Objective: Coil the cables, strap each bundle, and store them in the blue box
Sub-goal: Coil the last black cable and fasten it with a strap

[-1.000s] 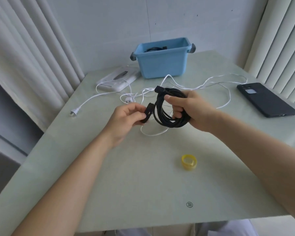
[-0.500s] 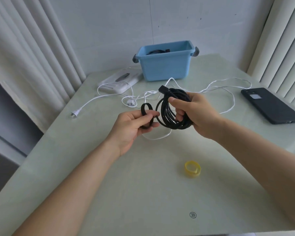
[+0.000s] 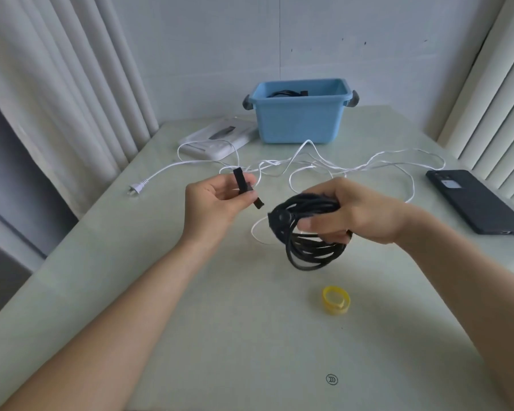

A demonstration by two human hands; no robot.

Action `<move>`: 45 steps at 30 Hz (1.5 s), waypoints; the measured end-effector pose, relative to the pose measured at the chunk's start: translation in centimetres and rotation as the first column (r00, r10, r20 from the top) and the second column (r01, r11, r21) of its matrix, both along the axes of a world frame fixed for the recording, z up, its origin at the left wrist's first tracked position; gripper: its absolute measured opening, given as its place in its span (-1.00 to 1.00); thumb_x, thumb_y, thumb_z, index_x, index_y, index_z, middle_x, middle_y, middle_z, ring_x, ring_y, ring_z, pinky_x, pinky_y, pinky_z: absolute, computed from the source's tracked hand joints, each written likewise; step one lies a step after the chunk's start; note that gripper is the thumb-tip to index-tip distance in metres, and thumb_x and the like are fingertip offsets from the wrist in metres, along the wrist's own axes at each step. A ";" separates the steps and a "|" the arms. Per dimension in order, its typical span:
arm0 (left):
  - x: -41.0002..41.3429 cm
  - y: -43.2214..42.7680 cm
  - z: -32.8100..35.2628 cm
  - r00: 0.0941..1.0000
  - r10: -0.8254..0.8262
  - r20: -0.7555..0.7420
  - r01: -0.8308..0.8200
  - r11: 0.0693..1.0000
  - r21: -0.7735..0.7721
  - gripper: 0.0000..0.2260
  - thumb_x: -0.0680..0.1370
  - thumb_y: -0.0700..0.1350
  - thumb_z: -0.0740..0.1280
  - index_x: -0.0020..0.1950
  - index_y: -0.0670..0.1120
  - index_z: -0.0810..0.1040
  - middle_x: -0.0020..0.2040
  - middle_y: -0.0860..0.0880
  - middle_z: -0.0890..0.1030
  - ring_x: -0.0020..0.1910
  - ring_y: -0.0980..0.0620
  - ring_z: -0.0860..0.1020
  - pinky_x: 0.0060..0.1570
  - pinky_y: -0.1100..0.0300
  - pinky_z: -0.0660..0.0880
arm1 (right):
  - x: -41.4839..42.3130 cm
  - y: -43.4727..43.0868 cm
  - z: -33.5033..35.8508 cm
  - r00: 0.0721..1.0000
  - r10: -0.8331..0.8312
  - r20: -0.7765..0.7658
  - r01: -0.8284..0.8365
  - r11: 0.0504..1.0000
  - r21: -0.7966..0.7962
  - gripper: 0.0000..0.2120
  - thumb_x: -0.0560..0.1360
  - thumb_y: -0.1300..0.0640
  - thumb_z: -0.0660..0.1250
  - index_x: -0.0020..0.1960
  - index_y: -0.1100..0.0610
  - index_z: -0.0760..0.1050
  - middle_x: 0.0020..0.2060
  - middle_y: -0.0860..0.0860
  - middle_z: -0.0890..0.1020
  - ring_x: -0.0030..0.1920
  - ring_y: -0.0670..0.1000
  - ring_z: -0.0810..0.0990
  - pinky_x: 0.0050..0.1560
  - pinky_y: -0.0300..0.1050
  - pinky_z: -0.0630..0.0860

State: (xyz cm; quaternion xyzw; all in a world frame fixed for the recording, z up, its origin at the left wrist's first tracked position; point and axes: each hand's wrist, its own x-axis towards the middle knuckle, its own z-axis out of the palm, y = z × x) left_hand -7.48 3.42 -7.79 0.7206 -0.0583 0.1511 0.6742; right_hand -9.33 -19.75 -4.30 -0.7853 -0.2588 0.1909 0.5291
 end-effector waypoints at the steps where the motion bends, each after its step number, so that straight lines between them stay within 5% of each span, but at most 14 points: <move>1: -0.1 -0.2 0.1 1.000 -0.007 0.027 0.006 1.000 0.017 -0.76 0.41 -0.39 0.51 -0.04 -0.09 0.72 -0.10 0.03 0.75 -0.12 0.12 0.68 -0.03 0.28 0.58 | -0.3 0.3 0.2 0.998 0.054 0.028 -0.053 0.997 -0.057 -0.85 0.45 0.16 0.45 -0.20 0.20 0.52 -0.50 0.10 0.39 -0.48 0.05 0.34 -0.43 -0.17 0.33; 6: -0.3 -1.2 1.0 0.988 -0.052 0.143 0.038 0.995 0.096 -0.79 0.39 -0.36 0.55 -0.06 -0.12 0.73 -0.14 0.03 0.75 -0.15 0.08 0.70 -0.01 0.21 0.62 | -1.1 2.2 0.2 0.978 0.169 0.124 -0.138 0.965 -0.222 -0.90 0.47 0.14 0.50 -0.14 0.12 0.59 -0.37 0.02 0.55 -0.37 0.05 0.51 -0.35 -0.09 0.53; 11: -1.0 -1.8 1.4 0.970 -0.194 0.143 0.169 0.971 0.171 -0.83 0.39 -0.37 0.55 -0.13 -0.13 0.72 -0.25 0.05 0.72 -0.27 0.12 0.68 -0.11 0.29 0.58 | -1.1 2.3 0.0 0.985 0.085 0.152 -0.058 0.983 -0.174 -0.87 0.49 0.14 0.49 -0.08 0.17 0.58 -0.34 -0.02 0.60 -0.38 0.05 0.57 -0.30 -0.12 0.56; 16: -1.0 -1.2 1.7 0.958 -0.282 0.051 0.284 0.959 -0.019 -0.91 0.51 -0.33 0.45 -0.07 -0.17 0.71 -0.16 -0.11 0.72 -0.21 -0.04 0.68 -0.05 0.06 0.64 | -0.7 2.2 -0.3 0.989 0.024 0.146 -0.006 0.993 -0.121 -0.82 0.52 0.14 0.46 -0.04 0.25 0.54 -0.36 0.13 0.58 -0.40 0.05 0.55 -0.30 -0.09 0.51; 20: -1.2 -1.0 2.1 0.934 -0.355 -0.052 0.349 0.932 -0.094 -0.87 0.60 -0.19 0.36 0.03 -0.20 0.68 -0.09 -0.16 0.73 -0.13 -0.10 0.71 -0.06 0.15 0.60 | -0.7 2.4 -0.4 0.993 0.015 0.120 -0.001 0.994 -0.114 -0.85 0.53 0.12 0.46 -0.02 0.20 0.57 -0.26 0.27 0.61 -0.36 0.07 0.59 -0.25 -0.02 0.54; 23: -1.5 -0.5 2.5 0.897 -0.435 -0.076 0.435 0.900 -0.019 -0.78 0.51 -0.11 0.46 0.12 -0.15 0.67 0.02 -0.13 0.73 -0.02 -0.09 0.71 0.00 0.19 0.59 | -0.8 2.6 -0.5 0.994 -0.015 0.106 0.024 0.996 -0.084 -0.87 0.53 0.12 0.44 -0.10 0.17 0.56 -0.36 0.15 0.60 -0.39 0.06 0.58 -0.27 -0.08 0.51; 28: -1.7 0.5 2.1 0.817 -0.552 -0.170 0.577 0.780 0.243 -0.33 0.34 -0.33 0.60 0.43 -0.13 0.49 0.10 -0.10 0.72 0.08 -0.06 0.70 0.18 0.08 0.57 | -0.7 2.5 -0.7 0.998 -0.058 0.029 0.058 0.998 -0.004 -0.83 0.54 0.11 0.41 -0.11 0.22 0.56 -0.32 0.16 0.58 -0.35 0.10 0.57 -0.27 -0.10 0.55; 32: -1.3 0.5 1.6 0.861 -0.493 -0.122 0.504 0.797 0.333 -0.36 0.37 -0.37 0.56 0.38 0.00 0.50 0.12 -0.02 0.72 0.14 0.06 0.67 0.23 0.18 0.54 | -0.6 2.8 -1.0 0.995 -0.092 0.024 0.092 0.996 0.003 -0.81 0.52 0.05 0.42 -0.17 0.16 0.57 -0.33 0.12 0.57 -0.32 0.01 0.54 -0.28 -0.21 0.47; 39: -0.6 0.1 0.9 0.916 -0.389 -0.097 0.400 0.905 0.145 -0.50 0.39 -0.38 0.55 0.31 -0.21 0.59 0.04 -0.09 0.73 0.01 0.03 0.68 0.12 0.16 0.57 | -0.1 3.2 -1.7 0.961 -0.258 0.095 0.244 0.959 0.142 -0.62 0.36 -0.04 0.50 -0.07 0.28 0.61 -0.30 0.07 0.67 -0.27 -0.02 0.65 -0.25 -0.22 0.50; 45: -0.4 -0.4 0.2 0.899 -0.429 -0.086 0.424 0.903 -0.073 -0.47 0.32 -0.32 0.54 0.29 -0.24 0.59 0.09 -0.21 0.70 0.06 -0.13 0.66 0.23 -0.04 0.55 | -0.4 3.1 -1.6 0.965 -0.250 0.077 0.238 0.962 0.136 -0.73 0.45 0.07 0.48 -0.17 0.31 0.62 -0.37 0.09 0.65 -0.37 -0.03 0.60 -0.36 -0.34 0.44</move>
